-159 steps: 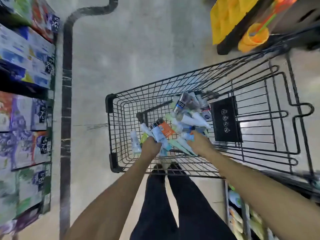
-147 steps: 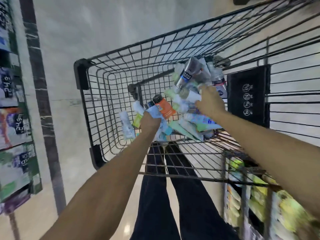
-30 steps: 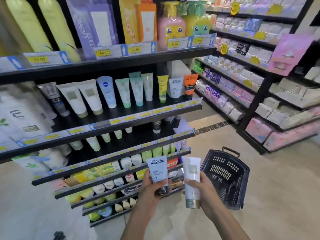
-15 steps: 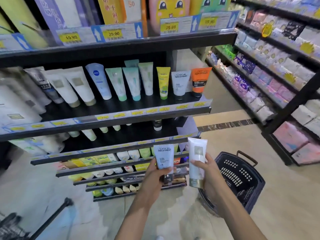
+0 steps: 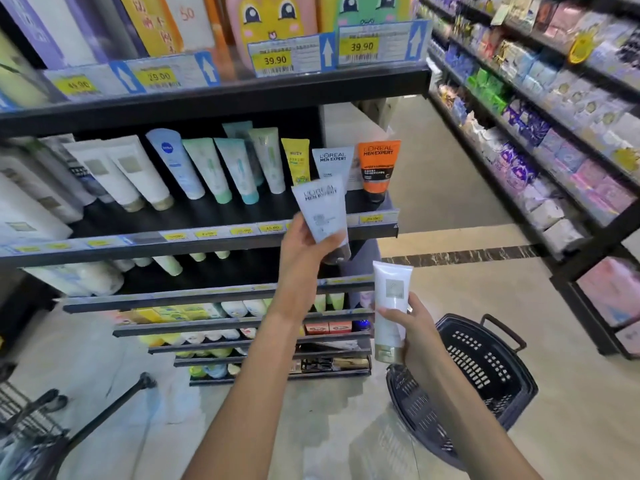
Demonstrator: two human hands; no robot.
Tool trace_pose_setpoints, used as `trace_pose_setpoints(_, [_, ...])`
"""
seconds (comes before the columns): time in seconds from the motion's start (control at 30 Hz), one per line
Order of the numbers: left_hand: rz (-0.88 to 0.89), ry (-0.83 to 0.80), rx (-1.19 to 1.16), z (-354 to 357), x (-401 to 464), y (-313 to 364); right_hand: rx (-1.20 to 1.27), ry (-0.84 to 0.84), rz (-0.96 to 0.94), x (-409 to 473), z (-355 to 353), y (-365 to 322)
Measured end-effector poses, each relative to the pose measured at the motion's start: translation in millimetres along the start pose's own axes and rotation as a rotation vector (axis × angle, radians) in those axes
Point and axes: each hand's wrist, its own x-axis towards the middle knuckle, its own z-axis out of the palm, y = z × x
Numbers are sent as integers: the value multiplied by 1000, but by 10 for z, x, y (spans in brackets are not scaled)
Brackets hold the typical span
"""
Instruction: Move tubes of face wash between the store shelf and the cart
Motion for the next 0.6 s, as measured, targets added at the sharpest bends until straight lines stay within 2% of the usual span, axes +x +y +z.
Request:
trace_pose_setpoints(0.2, [101, 160, 179, 91, 607, 275, -16, -9, 3, -22, 21, -108])
trace_pose_setpoints(0.37, [124, 170, 340, 117, 884, 290, -8, -4, 12, -13, 14, -119])
trace_pose_setpoints(0.6, [141, 174, 552, 90, 1068, -13, -27, -13, 7, -77, 0, -125])
